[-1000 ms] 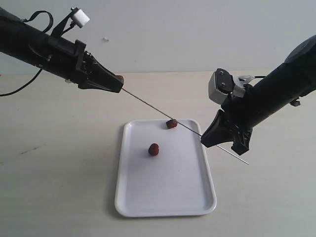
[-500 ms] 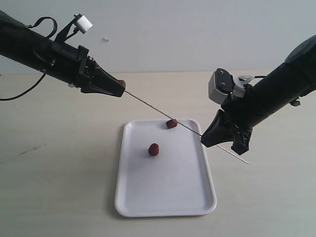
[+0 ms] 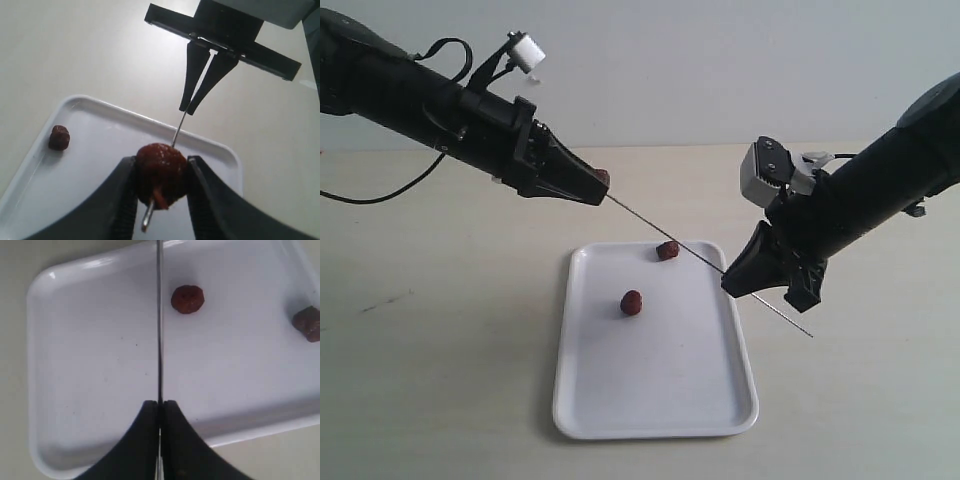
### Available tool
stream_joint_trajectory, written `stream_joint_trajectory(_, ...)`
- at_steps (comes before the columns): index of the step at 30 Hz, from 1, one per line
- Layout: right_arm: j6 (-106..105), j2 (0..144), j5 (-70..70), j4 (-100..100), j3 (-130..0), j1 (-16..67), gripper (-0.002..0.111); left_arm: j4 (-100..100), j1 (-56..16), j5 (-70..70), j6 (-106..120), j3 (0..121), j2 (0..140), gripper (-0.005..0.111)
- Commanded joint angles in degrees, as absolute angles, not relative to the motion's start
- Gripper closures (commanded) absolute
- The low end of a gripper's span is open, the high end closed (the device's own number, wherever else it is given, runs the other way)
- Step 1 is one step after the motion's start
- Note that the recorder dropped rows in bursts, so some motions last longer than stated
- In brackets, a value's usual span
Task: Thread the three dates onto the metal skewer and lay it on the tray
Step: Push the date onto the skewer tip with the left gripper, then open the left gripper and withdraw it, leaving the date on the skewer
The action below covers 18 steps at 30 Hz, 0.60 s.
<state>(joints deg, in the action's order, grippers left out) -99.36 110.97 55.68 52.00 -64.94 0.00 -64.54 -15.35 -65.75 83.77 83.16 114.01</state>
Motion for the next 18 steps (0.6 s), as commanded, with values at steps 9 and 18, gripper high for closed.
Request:
stream_joint_trajectory(9,-94.8,112.9,56.6,67.1,-64.9,-0.1,0.108,-70.9,-16.1,-66.6,85.3,83.4,113.8,0.075)
stream_joint_trajectory(18,-103.1,114.5,62.2,80.5,-64.9,-0.1,0.108,-71.1,-16.1,-67.3,85.3,83.4,113.8,0.075)
